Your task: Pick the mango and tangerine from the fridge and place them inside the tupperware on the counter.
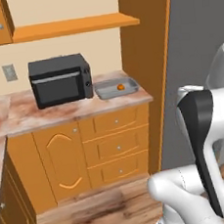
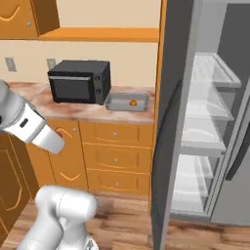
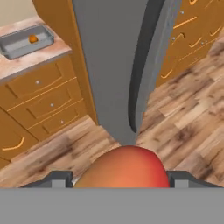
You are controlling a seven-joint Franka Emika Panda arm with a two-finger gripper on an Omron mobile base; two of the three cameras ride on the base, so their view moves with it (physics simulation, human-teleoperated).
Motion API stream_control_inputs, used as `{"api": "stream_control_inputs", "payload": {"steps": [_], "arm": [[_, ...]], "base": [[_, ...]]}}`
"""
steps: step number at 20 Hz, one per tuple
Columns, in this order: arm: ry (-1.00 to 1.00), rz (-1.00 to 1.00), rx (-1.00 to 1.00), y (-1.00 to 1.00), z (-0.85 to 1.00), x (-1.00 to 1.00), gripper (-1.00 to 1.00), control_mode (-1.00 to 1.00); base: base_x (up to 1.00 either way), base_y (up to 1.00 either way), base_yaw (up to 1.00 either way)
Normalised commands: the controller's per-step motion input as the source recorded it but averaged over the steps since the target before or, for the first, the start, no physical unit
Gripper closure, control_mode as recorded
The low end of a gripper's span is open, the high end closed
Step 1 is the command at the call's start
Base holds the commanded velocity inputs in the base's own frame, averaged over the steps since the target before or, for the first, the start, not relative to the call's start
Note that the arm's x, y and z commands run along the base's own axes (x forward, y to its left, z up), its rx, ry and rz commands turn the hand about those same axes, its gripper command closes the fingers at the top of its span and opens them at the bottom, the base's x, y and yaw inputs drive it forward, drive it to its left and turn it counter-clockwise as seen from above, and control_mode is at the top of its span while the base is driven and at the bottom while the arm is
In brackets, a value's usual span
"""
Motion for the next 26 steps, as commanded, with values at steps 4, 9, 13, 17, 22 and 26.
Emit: {"api": "stream_control_inputs", "payload": {"steps": [4, 9, 13, 17, 22, 26], "arm": [[0.00, 0.00, 0.00, 0.00, 0.00, 0.00, 1.00, 1.00], [0.00, 0.00, 0.00, 0.00, 0.00, 0.00, 1.00, 1.00], [0.00, 0.00, 0.00, 0.00, 0.00, 0.00, 1.00, 1.00], [0.00, 0.00, 0.00, 0.00, 0.00, 0.00, 1.00, 1.00], [0.00, 0.00, 0.00, 0.00, 0.00, 0.00, 1.00, 1.00], [0.06, 0.00, 0.06, -0.12, -0.07, 0.10, 1.00, -1.00]], "base": [[0.95, 0.64, -0.08], [1.00, 0.33, 0.00], [0.86, -0.04, 0.00], [0.87, -0.05, 0.00], [0.77, -0.14, 0.00], [0.48, -0.22, 0.00]]}}
